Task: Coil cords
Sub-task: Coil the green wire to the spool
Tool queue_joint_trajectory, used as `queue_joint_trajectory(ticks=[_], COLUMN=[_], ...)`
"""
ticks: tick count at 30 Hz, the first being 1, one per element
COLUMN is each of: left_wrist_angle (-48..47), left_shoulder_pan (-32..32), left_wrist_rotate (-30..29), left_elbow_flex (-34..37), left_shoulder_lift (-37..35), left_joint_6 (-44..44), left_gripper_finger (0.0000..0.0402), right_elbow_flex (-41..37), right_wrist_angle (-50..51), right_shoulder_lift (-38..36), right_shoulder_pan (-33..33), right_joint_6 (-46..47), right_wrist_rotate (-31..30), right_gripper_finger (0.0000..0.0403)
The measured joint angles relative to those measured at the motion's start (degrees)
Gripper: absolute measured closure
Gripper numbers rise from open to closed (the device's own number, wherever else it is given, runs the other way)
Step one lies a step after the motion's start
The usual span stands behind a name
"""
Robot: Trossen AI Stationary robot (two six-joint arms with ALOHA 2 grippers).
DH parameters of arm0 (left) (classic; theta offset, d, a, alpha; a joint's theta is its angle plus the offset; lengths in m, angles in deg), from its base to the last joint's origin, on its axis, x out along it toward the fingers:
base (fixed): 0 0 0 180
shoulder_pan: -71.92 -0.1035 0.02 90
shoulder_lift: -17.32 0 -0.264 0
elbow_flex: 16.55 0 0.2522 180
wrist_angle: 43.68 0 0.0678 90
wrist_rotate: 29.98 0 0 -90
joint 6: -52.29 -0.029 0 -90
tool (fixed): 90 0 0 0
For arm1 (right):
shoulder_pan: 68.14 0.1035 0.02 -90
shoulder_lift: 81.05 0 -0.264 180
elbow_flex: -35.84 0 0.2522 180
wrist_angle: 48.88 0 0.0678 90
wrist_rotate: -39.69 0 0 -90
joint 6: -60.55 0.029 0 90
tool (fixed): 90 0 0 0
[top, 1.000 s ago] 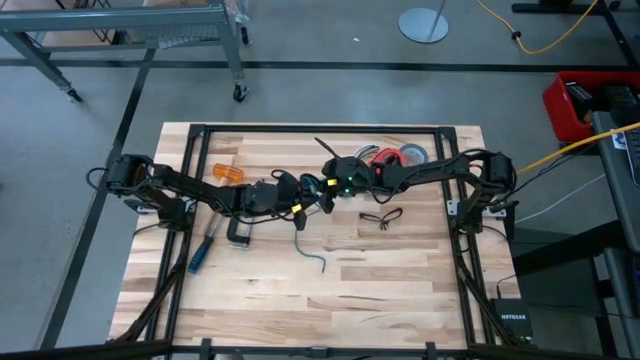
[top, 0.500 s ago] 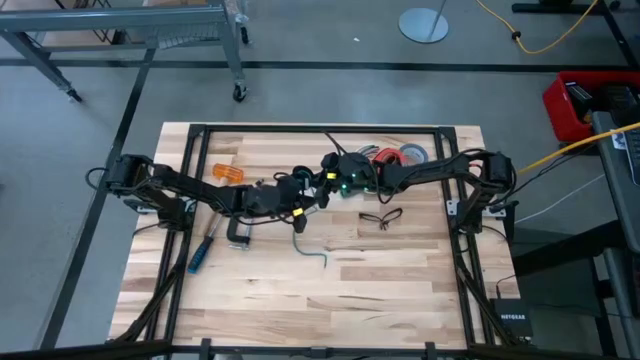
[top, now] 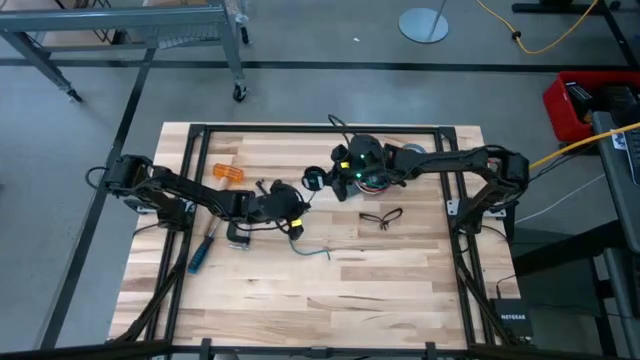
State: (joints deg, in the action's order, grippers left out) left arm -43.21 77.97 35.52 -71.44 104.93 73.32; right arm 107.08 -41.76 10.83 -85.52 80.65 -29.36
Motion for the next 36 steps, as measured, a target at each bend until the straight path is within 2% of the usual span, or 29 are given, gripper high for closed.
queue_joint_trajectory(ticks=[6, 22, 30, 33, 36], left_wrist_angle=[-2.9, -2.86, -1.72, -1.76, -2.93], left_shoulder_pan=[-0.01, -0.01, -0.06, -0.04, -0.04], left_wrist_rotate=[0.12, 1.84, 1.63, 1.57, 1.48], left_elbow_flex=[0.04, 0.17, 0.17, 0.17, 0.17], left_shoulder_lift=[0.0, 0.0, 0.0, 0.0, 0.0], left_joint_6=[0.1, 0.55, -1.31, -1.74, -0.76], left_gripper_finger=[0.0397, 0.0351, 0.037, 0.0392, 0.0395], right_elbow_flex=[0.0, 0.02, 0.02, 0.02, 0.02], right_wrist_angle=[7.21, 5.98, 4.27, 3.59, 4.3], right_shoulder_lift=[-0.55, -0.57, -0.57, -0.57, -0.57], right_shoulder_pan=[0.05, 0.1, 0.1, 0.1, 0.1], right_joint_6=[-2.82, -3.0, -3.02, -3.02, -3.06], right_wrist_rotate=[3.05, 5.29, 5.82, 7.62, 8.79], right_gripper_finger=[0.04, 0.04, 0.04, 0.04, 0.04])
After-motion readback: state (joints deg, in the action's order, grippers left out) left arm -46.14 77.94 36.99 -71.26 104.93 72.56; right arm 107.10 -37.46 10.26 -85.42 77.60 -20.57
